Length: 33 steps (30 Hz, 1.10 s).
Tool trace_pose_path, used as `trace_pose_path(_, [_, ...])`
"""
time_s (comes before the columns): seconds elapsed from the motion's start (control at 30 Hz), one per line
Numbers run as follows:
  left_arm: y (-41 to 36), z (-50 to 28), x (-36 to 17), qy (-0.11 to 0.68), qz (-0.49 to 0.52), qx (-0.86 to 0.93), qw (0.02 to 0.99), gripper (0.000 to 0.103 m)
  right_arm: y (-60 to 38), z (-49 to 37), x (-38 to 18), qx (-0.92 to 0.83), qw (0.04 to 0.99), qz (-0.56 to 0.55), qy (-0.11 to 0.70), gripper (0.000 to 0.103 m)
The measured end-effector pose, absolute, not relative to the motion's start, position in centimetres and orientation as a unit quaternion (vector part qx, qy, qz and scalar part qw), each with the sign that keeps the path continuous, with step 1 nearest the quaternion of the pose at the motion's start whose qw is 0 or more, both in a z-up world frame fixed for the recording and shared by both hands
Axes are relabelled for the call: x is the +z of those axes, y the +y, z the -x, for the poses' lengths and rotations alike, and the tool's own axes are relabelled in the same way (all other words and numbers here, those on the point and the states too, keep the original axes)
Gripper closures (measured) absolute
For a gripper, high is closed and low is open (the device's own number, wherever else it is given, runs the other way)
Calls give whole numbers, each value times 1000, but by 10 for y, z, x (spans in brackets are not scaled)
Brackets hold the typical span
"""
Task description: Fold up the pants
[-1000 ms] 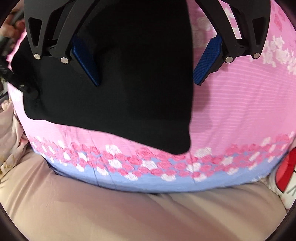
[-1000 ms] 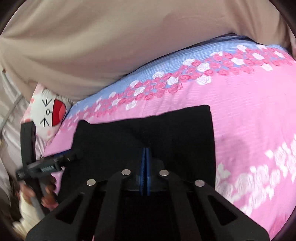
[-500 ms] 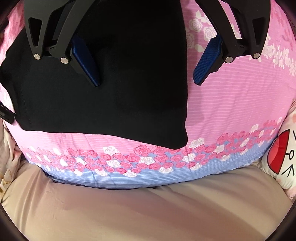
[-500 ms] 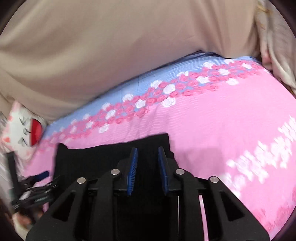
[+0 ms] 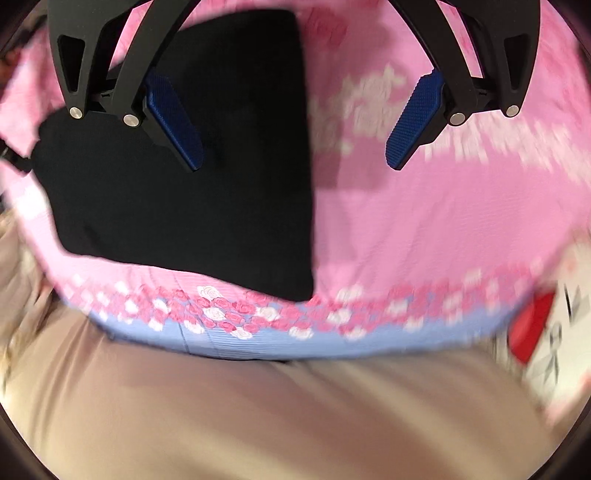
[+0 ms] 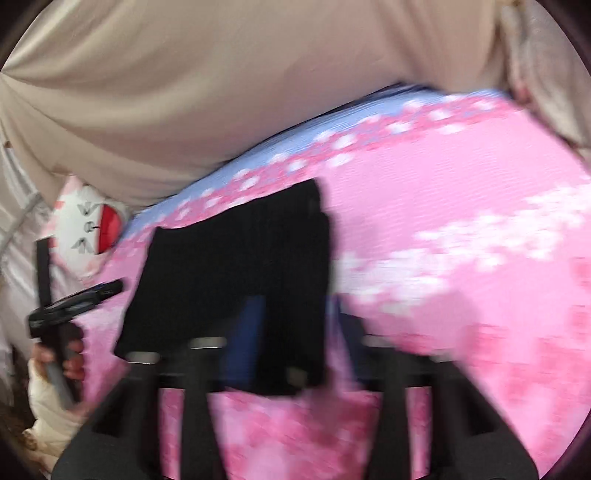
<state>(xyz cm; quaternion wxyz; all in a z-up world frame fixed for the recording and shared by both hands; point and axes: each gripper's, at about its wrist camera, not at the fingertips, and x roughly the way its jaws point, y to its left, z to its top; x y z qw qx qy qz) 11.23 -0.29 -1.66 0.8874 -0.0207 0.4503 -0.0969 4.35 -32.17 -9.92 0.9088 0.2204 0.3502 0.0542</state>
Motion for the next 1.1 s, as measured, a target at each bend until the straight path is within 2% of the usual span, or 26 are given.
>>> trace_pose_path(0.13, [55, -113, -62, 520, 201, -116, 822, 6, -344, -36, -124, 101, 874, -314, 357, 10])
trace_pose_path(0.17, [59, -111, -69, 521, 221, -119, 816, 7, -345, -39, -131, 114, 863, -332, 364, 10])
trace_pose_path(0.23, [54, -106, -65, 507, 211, -131, 825, 6, -342, -50, -149, 137, 836, -369, 381, 10])
trace_pose_path(0.33, [39, -112, -75, 536, 246, -189, 785, 6, -332, -60, -150, 164, 831, -369, 383, 10])
trace_pose_path(0.43, [20, -115, -74, 538, 209, -185, 795, 6, -318, -71, -153, 201, 811, -398, 378, 10])
trace_pose_path(0.67, [-21, -130, -73, 542, 155, -203, 801, 6, -282, -93, -144, 170, 832, -348, 396, 8])
trace_pose_path(0.7, [-23, -130, -73, 544, 152, -202, 800, 6, -276, -95, -141, 162, 838, -333, 401, 11])
trace_pose_path(0.73, [-25, -128, -72, 548, 148, -208, 797, 11, -269, -96, -138, 153, 846, -310, 406, 25])
trace_pose_path(0.8, [-23, -122, -66, 548, 145, -212, 796, 39, -264, -90, -133, 160, 849, -295, 408, 56])
trace_pose_path(0.83, [-17, -115, -60, 545, 142, -216, 798, 49, -264, -87, -131, 160, 850, -291, 409, 62])
trace_pose_path(0.87, [-13, -108, -55, 544, 138, -218, 798, 65, -266, -81, -128, 160, 852, -283, 410, 63])
trace_pose_path(0.9, [-9, -104, -53, 545, 140, -221, 796, 72, -267, -72, -125, 166, 852, -280, 409, 64])
trace_pose_path(1.1, [5, -51, -50, 574, 139, -249, 767, 74, -268, -24, -125, 186, 836, -286, 429, 64])
